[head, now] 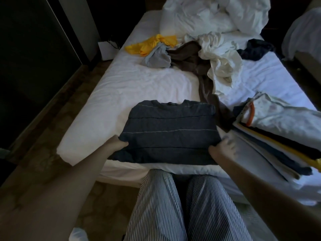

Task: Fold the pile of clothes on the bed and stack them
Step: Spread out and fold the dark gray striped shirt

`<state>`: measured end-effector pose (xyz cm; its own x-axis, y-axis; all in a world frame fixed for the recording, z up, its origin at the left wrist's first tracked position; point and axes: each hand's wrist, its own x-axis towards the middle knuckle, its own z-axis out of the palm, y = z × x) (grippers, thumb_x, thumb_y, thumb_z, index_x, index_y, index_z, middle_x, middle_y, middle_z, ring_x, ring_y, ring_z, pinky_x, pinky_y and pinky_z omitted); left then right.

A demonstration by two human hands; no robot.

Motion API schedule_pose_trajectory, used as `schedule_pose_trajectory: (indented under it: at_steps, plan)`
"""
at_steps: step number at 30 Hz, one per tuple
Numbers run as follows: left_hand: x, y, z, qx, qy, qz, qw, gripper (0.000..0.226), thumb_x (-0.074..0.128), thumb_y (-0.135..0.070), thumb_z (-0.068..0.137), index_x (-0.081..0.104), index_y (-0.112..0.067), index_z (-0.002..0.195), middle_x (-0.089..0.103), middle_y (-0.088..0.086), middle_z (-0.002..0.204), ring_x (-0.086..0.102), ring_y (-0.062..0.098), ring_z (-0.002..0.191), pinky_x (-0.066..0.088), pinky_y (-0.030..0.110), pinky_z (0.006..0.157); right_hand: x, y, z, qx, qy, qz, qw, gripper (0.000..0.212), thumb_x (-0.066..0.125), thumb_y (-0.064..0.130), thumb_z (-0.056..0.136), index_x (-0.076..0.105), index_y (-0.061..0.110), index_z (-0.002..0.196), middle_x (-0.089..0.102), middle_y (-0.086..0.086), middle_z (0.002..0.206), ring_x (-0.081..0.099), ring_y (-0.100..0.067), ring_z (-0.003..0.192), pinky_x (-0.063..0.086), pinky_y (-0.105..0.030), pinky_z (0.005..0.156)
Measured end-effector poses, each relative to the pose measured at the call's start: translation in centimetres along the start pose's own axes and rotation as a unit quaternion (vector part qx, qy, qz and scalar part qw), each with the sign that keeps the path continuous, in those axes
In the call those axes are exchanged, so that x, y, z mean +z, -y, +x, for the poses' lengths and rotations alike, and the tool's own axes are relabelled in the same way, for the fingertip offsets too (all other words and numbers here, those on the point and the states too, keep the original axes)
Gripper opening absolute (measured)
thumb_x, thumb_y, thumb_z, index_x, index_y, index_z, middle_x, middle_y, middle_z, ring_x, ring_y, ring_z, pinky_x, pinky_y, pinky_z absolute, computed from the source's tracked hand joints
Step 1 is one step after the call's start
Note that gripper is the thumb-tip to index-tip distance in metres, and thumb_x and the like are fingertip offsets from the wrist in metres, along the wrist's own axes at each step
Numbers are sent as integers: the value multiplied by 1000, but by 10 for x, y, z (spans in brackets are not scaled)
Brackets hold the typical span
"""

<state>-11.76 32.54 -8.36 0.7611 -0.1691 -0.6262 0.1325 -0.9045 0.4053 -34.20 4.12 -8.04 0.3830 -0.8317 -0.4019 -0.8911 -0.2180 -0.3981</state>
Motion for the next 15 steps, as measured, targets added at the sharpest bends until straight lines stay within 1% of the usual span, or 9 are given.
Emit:
schedule_pose_trajectory:
  at_steps: [1, 2, 3, 5, 8, 10, 11, 13, 15]
  plan:
    - [2, -12, -4, 11, -64, 80, 995, 65, 56, -43, 88, 32, -12, 140, 44, 17, 136, 45, 34, 121, 38, 39, 101, 0, 6, -2, -46, -26, -42, 998, 74, 51, 30, 90, 10, 11, 148, 8, -16, 154, 11, -37, 141, 13, -49, 114]
    - [4, -25, -8, 33, -124, 135, 983, 65, 52, -44, 89, 27, -15, 142, 40, 17, 138, 41, 35, 124, 34, 41, 102, 0, 13, -3, -104, -41, -73, 991, 72, 49, 31, 90, 10, 12, 148, 6, -15, 155, 6, -35, 142, 9, -49, 115]
    - [8, -39, -11, 64, -160, 155, 973, 65, 48, -43, 91, 24, -17, 144, 38, 17, 141, 38, 36, 126, 32, 43, 102, 1, 19, -4, -163, -49, -98, 981, 69, 47, 32, 91, 12, 13, 148, 6, -14, 155, 5, -34, 143, 8, -48, 115]
    - [19, -66, -12, 144, -177, 163, 960, 63, 44, -40, 94, 20, -19, 148, 30, 15, 148, 32, 36, 133, 30, 45, 106, 4, 33, -3, -264, -44, -142, 953, 65, 42, 32, 94, 12, 15, 149, 7, -10, 157, 4, -29, 144, 6, -44, 116]
    - [47, -103, -12, 249, -136, 225, 932, 59, 37, -41, 98, 16, -24, 151, 11, 8, 159, 14, 31, 144, 20, 47, 114, 15, 51, 4, -366, -10, -179, 913, 57, 33, 33, 99, 12, 20, 150, 8, -2, 158, 2, -21, 146, 3, -39, 117]
    - [67, -119, -14, 294, -90, 261, 915, 56, 32, -41, 100, 13, -30, 151, 4, 4, 160, 5, 27, 146, 13, 47, 116, 26, 61, 8, -400, 24, -209, 892, 54, 27, 36, 101, 12, 23, 150, 6, 1, 159, -1, -20, 147, 1, -38, 117]
    - [77, -124, -14, 306, -67, 282, 907, 55, 30, -41, 100, 11, -32, 151, 0, 2, 161, 1, 26, 147, 9, 47, 116, 32, 62, 11, -403, 42, -224, 886, 53, 25, 38, 101, 10, 25, 150, 5, 2, 159, -3, -20, 147, 0, -39, 117]
    - [92, -121, -8, 308, -24, 337, 889, 53, 24, -46, 101, 5, -38, 151, -7, 0, 160, -7, 24, 147, 2, 49, 116, 44, 60, 19, -382, 64, -241, 890, 53, 20, 45, 100, 8, 31, 150, 0, 4, 159, -7, -24, 146, -4, -43, 117]
    - [97, -103, 6, 259, 8, 386, 885, 56, 15, -58, 97, -5, -45, 148, -17, -3, 159, -17, 25, 145, -6, 54, 115, 52, 45, 28, -344, 73, -249, 902, 54, 17, 51, 98, 4, 37, 149, -6, 6, 159, -12, -26, 145, -9, -47, 115]
